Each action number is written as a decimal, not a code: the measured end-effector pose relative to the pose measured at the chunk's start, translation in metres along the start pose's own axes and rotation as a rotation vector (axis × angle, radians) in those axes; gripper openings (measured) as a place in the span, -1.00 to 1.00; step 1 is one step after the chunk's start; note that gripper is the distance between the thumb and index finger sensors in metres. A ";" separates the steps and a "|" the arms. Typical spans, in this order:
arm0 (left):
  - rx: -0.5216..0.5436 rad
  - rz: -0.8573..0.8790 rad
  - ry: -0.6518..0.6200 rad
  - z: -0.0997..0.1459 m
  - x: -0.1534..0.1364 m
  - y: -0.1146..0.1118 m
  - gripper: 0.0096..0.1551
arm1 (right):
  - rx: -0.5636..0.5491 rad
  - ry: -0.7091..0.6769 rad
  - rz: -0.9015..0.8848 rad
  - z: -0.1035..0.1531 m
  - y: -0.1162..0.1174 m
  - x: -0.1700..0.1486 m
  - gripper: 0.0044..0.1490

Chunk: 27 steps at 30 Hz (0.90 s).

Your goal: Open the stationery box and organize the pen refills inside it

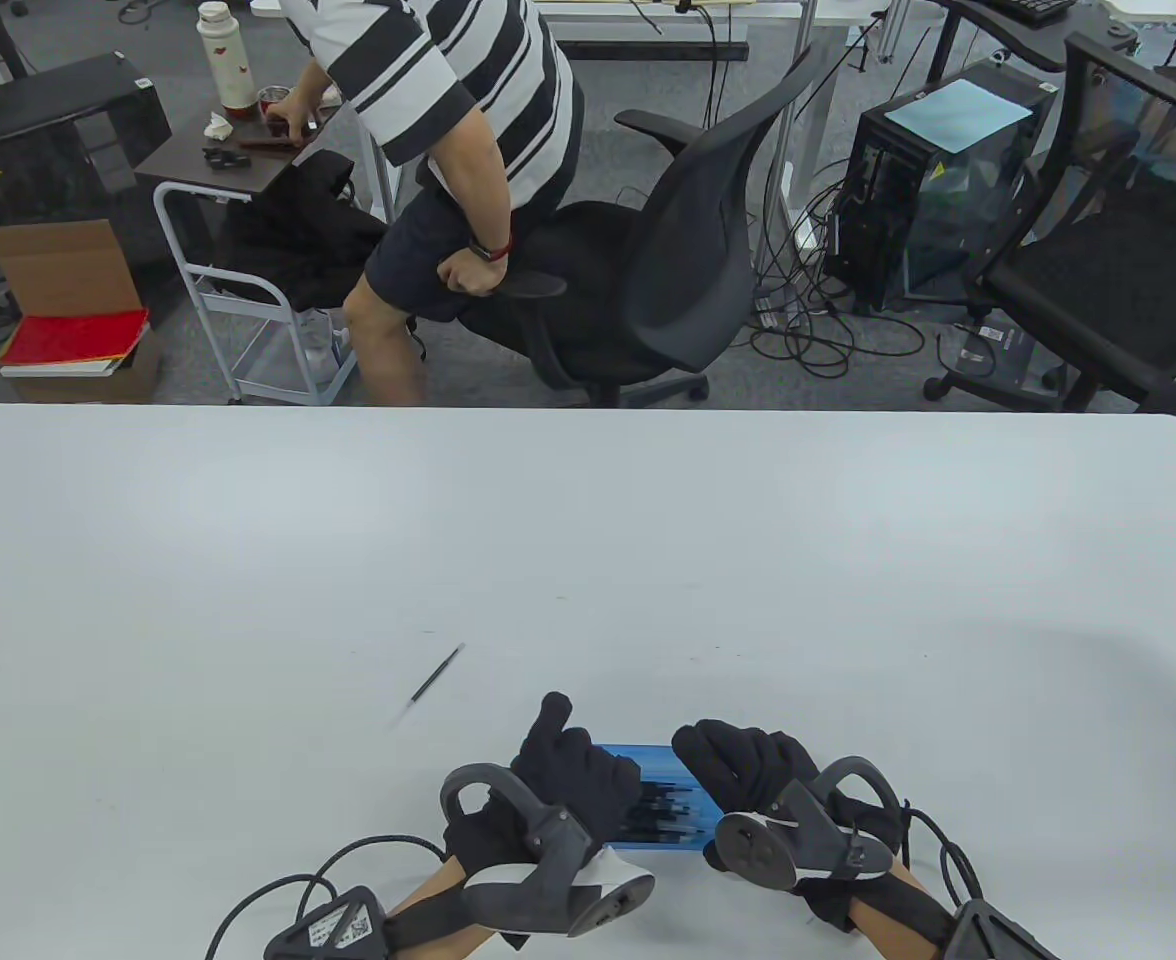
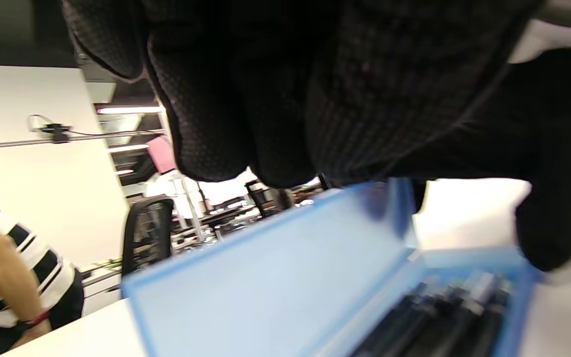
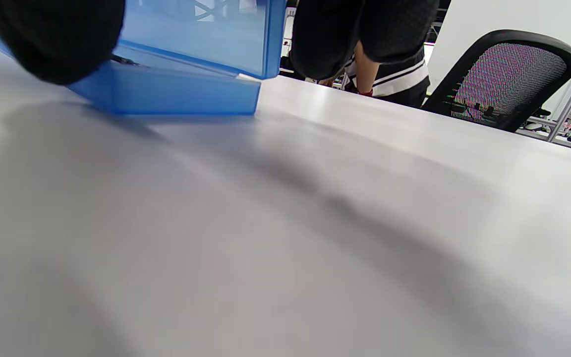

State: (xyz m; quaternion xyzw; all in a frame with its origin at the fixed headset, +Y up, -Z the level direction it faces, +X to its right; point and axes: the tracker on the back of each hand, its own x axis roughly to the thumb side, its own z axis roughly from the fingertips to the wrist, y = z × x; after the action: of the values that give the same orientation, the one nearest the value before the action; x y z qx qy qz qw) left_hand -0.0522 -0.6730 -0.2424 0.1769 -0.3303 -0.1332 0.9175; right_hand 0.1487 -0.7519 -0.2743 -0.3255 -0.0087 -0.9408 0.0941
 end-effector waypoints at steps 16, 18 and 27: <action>-0.265 0.134 0.469 -0.013 -0.099 -0.055 -0.40 | 0.000 -0.001 0.002 0.000 0.000 0.000 0.50; -0.312 0.143 0.524 -0.013 -0.109 -0.068 -0.38 | 0.000 -0.001 0.001 0.000 0.000 0.000 0.50; -0.494 0.124 0.673 -0.013 -0.138 -0.116 -0.31 | 0.001 -0.002 -0.003 0.000 0.000 0.000 0.51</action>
State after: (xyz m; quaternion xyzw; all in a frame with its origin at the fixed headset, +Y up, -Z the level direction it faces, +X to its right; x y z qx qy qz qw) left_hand -0.1620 -0.7248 -0.3768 -0.0348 0.0197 -0.0876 0.9954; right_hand 0.1489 -0.7521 -0.2745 -0.3262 -0.0096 -0.9407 0.0930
